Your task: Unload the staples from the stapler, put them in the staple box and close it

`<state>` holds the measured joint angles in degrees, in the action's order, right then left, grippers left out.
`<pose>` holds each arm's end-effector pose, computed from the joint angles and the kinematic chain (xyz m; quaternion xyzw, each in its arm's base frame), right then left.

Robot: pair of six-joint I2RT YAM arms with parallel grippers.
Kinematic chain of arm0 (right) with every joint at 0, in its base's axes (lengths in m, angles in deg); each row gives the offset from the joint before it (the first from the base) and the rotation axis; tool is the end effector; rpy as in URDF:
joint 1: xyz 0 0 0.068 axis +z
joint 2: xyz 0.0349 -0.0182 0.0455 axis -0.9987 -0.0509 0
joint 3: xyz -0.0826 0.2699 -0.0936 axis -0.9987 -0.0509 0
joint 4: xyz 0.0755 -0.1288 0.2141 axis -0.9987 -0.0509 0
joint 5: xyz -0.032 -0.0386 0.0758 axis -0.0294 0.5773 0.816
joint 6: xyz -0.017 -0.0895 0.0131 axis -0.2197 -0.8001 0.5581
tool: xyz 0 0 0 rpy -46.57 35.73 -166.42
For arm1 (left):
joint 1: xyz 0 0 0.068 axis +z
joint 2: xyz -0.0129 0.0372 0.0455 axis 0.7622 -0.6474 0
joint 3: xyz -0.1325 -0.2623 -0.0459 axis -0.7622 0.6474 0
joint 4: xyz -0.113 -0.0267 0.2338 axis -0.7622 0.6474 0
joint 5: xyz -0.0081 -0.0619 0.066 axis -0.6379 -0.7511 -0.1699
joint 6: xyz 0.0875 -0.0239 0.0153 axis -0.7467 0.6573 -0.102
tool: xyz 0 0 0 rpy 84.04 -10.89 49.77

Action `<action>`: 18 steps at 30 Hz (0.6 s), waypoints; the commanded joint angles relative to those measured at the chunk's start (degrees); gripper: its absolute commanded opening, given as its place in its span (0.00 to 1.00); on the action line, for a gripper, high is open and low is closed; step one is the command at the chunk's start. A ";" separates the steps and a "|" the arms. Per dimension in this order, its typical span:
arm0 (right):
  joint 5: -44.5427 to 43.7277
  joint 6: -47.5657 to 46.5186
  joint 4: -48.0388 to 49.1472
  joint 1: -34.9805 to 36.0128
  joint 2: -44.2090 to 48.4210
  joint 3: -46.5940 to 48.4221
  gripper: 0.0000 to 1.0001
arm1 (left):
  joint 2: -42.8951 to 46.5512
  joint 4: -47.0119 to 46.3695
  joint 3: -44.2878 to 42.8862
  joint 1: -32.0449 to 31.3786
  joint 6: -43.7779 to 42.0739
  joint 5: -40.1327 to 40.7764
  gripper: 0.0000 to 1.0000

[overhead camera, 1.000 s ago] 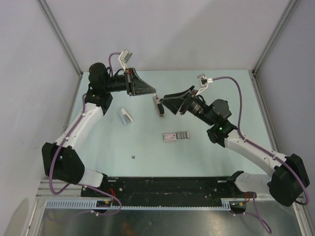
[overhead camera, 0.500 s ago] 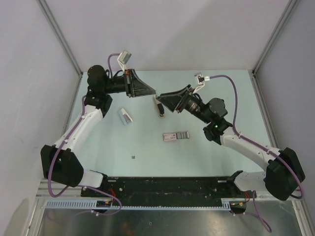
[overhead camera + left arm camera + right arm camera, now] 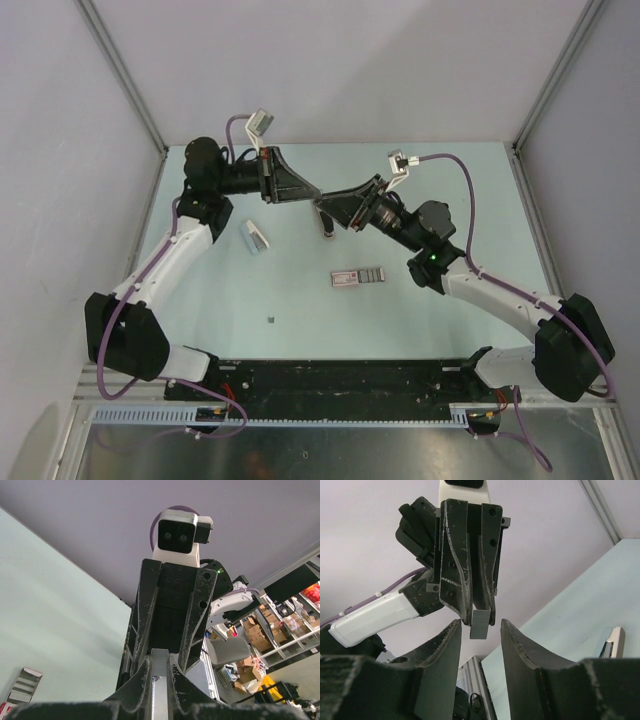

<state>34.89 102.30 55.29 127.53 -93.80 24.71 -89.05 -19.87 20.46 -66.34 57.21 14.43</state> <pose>0.2353 0.2375 0.4012 -0.1123 0.5612 0.6309 0.5239 0.2863 -0.1666 0.4265 0.2345 0.6437 -0.6685 0.2894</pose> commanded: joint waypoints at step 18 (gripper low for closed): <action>-0.67 0.02 2.80 1.08 -0.41 2.71 0.09 | 2.83 -1.64 1.92 -0.65 -0.10 0.53 0.00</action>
<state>34.89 102.92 56.17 127.86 -94.32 24.73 -88.30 -20.18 21.73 -66.45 57.19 15.11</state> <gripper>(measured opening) 0.307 0.145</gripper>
